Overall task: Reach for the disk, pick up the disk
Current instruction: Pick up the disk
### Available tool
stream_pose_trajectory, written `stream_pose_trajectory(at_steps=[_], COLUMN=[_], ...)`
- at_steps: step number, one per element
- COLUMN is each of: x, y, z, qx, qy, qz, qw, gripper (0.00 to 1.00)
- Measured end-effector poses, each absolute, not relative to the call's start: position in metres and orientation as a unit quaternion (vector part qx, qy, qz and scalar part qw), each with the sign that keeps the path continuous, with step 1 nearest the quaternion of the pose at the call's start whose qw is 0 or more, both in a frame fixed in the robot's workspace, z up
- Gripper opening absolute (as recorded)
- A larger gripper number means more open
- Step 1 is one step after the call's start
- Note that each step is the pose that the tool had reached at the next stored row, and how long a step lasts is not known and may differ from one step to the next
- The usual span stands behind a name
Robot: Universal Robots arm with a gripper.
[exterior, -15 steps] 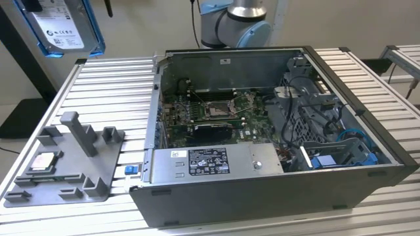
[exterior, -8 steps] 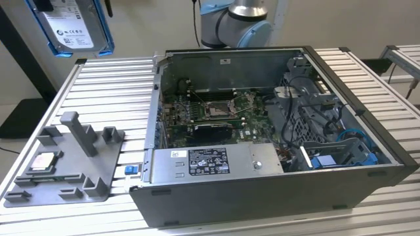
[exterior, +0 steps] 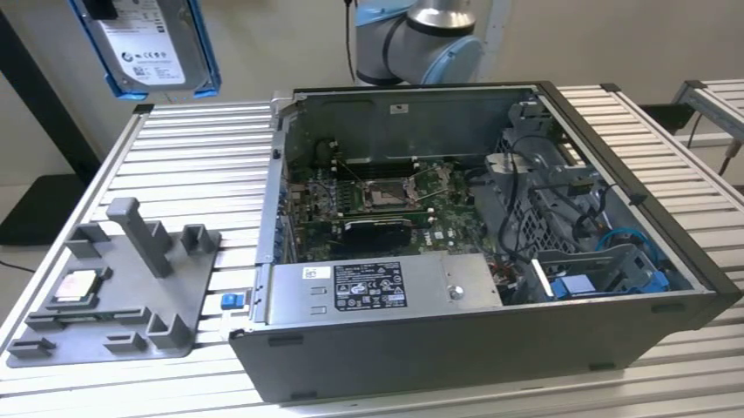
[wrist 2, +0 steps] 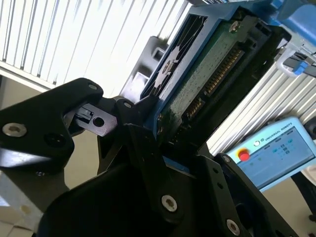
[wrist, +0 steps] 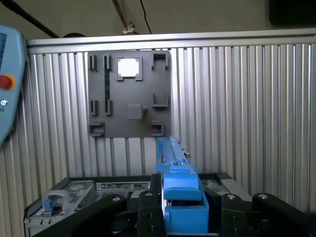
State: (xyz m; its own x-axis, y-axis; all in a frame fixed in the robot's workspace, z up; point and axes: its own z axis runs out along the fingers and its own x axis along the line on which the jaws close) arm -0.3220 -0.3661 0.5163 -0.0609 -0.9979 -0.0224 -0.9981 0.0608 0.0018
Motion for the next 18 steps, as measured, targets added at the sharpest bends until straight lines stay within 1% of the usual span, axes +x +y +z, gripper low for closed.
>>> stream_pose_trajectory(at_steps=[18], x=[-0.264], y=[-0.366], z=[0.516], qx=[-0.685], qy=[0.728], qz=[0.008], qw=[0.008], gripper=[0.0])
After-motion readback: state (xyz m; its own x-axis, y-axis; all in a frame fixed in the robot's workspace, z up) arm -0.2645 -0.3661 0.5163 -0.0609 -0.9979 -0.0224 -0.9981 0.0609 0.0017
